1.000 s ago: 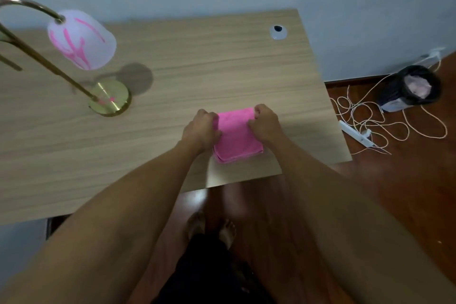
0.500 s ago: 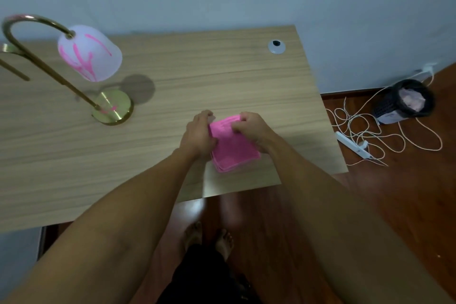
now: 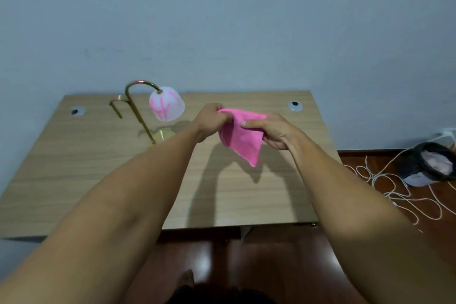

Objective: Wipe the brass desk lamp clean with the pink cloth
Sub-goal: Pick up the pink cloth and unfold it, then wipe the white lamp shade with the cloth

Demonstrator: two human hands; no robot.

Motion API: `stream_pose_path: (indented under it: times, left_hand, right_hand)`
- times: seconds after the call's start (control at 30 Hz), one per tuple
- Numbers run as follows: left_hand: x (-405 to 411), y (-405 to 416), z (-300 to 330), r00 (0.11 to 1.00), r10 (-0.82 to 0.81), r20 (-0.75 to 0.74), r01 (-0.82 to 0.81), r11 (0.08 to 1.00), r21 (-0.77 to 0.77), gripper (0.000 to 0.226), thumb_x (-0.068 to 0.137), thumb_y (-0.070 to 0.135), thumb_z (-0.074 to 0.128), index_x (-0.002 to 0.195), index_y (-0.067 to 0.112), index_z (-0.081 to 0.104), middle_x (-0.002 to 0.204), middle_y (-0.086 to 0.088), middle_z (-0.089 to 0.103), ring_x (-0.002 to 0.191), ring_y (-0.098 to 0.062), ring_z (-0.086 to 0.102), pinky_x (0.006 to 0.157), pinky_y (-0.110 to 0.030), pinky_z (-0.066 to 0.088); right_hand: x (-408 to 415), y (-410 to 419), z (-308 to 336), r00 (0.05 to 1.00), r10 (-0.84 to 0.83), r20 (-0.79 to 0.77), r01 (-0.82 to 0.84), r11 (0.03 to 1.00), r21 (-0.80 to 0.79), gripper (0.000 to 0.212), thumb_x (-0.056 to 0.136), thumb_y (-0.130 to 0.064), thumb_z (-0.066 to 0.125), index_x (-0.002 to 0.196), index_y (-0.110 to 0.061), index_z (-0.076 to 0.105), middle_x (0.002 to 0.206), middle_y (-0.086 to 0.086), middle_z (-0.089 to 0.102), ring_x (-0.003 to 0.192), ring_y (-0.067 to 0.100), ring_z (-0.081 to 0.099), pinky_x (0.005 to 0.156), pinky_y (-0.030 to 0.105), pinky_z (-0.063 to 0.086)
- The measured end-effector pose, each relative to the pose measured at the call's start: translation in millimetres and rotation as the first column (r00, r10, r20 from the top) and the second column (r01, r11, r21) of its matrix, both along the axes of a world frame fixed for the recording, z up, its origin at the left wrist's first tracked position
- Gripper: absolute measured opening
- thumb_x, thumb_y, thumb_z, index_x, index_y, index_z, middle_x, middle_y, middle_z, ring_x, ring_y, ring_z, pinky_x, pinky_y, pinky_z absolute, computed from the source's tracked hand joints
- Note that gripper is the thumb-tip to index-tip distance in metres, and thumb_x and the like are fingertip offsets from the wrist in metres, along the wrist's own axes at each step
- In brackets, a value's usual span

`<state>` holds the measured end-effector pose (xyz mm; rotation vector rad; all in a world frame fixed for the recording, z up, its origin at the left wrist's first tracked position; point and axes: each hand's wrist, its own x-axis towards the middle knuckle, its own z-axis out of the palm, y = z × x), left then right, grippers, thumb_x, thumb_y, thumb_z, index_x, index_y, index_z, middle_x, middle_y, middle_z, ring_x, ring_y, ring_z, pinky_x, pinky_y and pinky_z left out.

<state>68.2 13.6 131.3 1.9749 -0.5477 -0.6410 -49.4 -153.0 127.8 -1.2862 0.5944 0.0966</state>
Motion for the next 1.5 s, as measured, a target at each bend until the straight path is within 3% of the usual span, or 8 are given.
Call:
stream_pose_path:
  times: [0.4,0.57,0.73,0.87,0.93,1.03,1.27,1.5]
  left_hand:
    - [80.6,121.1,71.7,0.795,0.374,0.478,-0.345,0.926,-0.150,0.012,0.083,0.039,0.055,0.084,0.029,0.062,0.073,0.012,0.064,0.075,-0.010,0.063,0.064,-0.028,0.046]
    - [129.6,192.3,72.6,0.781,0.280,0.559,-0.304,0.951,-0.052,0.026,0.088,0.032,0.058,0.112,0.024,0.063,0.106,0.006,0.064,0.096,-0.016,0.061,0.083,-0.035,0.050]
    - [167.4,235.0,59.4,0.838,0.038,0.544,-0.132,0.982,0.135,0.049,0.092,0.036,0.066,0.137,0.016,0.063,0.137,-0.002,0.067,0.130,-0.021,0.060,0.113,-0.042,0.044]
    - [182.6,241.4,47.6,0.861,-0.051,0.506,-0.036,0.986,0.160,0.042,0.091,0.041,0.071,0.127,0.018,0.072,0.131,0.002,0.072,0.130,-0.020,0.061,0.114,-0.043,0.045]
    - [187.8,239.4,44.3,0.868,-0.080,0.490,0.010,0.989,0.145,0.034,0.091,0.037,0.073,0.118,0.018,0.076,0.122,0.001,0.076,0.123,-0.020,0.065,0.109,-0.042,0.048]
    - [193.0,236.2,38.7,0.875,-0.104,0.473,0.055,0.992,0.116,0.020,0.092,0.028,0.071,0.108,0.017,0.077,0.103,-0.003,0.079,0.106,-0.024,0.071,0.099,-0.043,0.053]
    - [203.1,230.4,31.2,0.814,-0.198,0.547,0.118,0.977,0.178,0.010,0.097,0.023,0.060,0.102,0.019,0.068,0.081,0.002,0.067,0.082,-0.032,0.064,0.080,-0.041,0.053]
    - [203.6,228.8,32.8,0.793,-0.239,0.561,0.149,0.968,0.201,0.012,0.097,0.020,0.060,0.098,0.014,0.070,0.085,-0.007,0.073,0.085,-0.036,0.064,0.086,-0.047,0.052]
  right_hand:
    - [85.8,86.8,49.4,0.878,-0.477,0.027,0.476,0.879,0.033,0.019,0.098,-0.002,0.045,0.084,-0.007,0.057,0.074,0.009,0.059,0.067,0.020,0.062,0.062,0.032,0.050]
    - [131.1,139.9,49.8,0.836,-0.540,0.096,0.546,0.836,-0.051,0.022,0.100,-0.021,0.049,0.102,-0.008,0.066,0.080,0.007,0.066,0.081,0.028,0.066,0.059,0.028,0.049]
    - [159.5,205.7,43.1,0.923,-0.363,0.123,0.382,0.901,-0.205,0.052,0.095,-0.060,0.042,0.121,-0.019,0.060,0.084,0.022,0.070,0.050,0.039,0.068,0.035,0.024,0.041]
    - [174.1,250.2,21.9,0.911,-0.273,0.310,0.383,0.841,-0.382,0.047,0.103,-0.061,0.032,0.141,-0.043,0.053,0.147,0.002,0.057,0.121,0.029,0.060,0.080,0.035,0.057]
    - [175.5,264.8,5.6,0.903,-0.170,0.395,0.383,0.737,-0.557,0.042,0.109,-0.050,0.023,0.150,-0.055,0.033,0.169,-0.011,0.021,0.157,0.012,0.009,0.125,0.045,0.021]
    - [176.0,271.7,-17.7,0.928,-0.189,0.320,0.365,0.633,-0.683,0.051,0.109,-0.053,0.020,0.159,-0.049,0.012,0.171,-0.015,-0.009,0.155,0.006,-0.018,0.127,0.052,0.007]
    - [200.0,274.5,-22.5,0.759,-0.527,0.382,0.638,0.718,-0.278,0.051,0.111,-0.041,0.027,0.161,-0.035,0.021,0.170,-0.008,0.015,0.157,0.015,0.017,0.127,0.045,0.024]
    - [189.5,276.6,-31.2,0.880,-0.240,0.409,0.472,0.518,-0.713,0.056,0.108,-0.046,0.022,0.162,-0.031,0.017,0.171,-0.006,0.011,0.158,0.010,0.001,0.129,0.051,0.006]
